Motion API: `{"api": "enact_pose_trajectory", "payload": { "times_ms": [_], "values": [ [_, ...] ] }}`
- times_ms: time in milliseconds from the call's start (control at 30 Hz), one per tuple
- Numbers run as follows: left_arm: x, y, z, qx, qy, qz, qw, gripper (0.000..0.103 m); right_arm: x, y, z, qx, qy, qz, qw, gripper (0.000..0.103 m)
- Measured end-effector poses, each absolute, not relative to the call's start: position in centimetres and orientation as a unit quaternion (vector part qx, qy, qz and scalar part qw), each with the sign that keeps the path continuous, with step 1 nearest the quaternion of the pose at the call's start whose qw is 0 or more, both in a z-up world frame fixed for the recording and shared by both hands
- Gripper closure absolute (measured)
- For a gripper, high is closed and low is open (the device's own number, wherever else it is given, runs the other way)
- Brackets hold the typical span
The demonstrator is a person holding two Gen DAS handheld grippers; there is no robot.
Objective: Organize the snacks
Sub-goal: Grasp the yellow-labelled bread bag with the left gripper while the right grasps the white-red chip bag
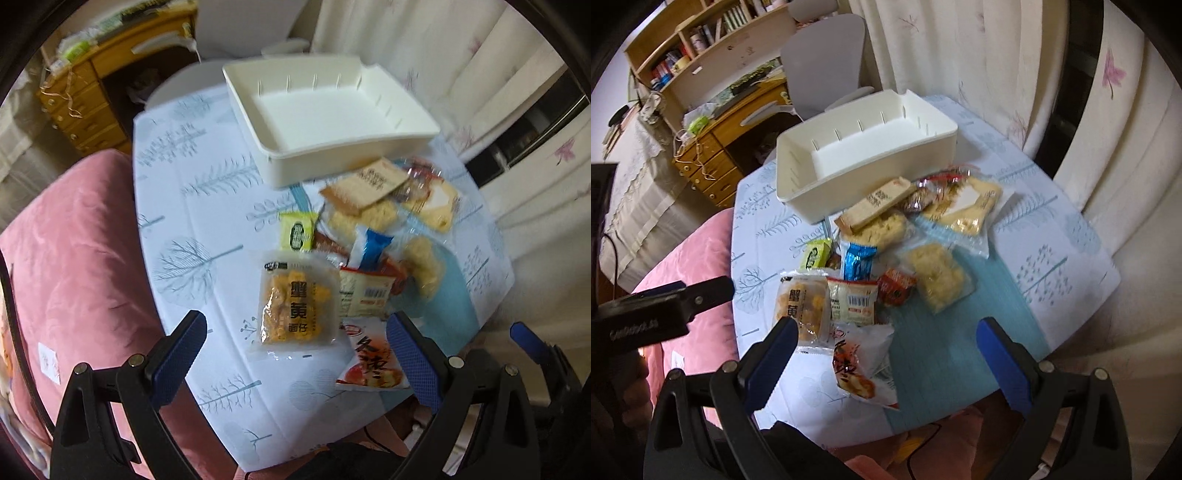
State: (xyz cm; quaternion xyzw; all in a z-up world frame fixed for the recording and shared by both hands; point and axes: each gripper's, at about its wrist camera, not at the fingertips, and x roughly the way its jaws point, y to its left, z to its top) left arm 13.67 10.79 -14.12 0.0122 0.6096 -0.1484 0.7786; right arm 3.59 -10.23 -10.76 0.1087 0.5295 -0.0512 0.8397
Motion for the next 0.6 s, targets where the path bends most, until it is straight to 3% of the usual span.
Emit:
{"api": "enact_pose_trajectory", "payload": {
  "times_ms": [267,600],
  "values": [
    [16.1,9.7,-21.4,0.018,0.677,-0.161,0.718,0.006,3.1,-7.9,-16.3,0.113,0.563,-0.073,0.815,0.005],
    [16.9,6.6,-27.2,0.072,0.708,-0.154,0.686,0.006,3.3,-6.9,-23.3,0.124,0.625,-0.080,0.767,0.008]
  ]
}}
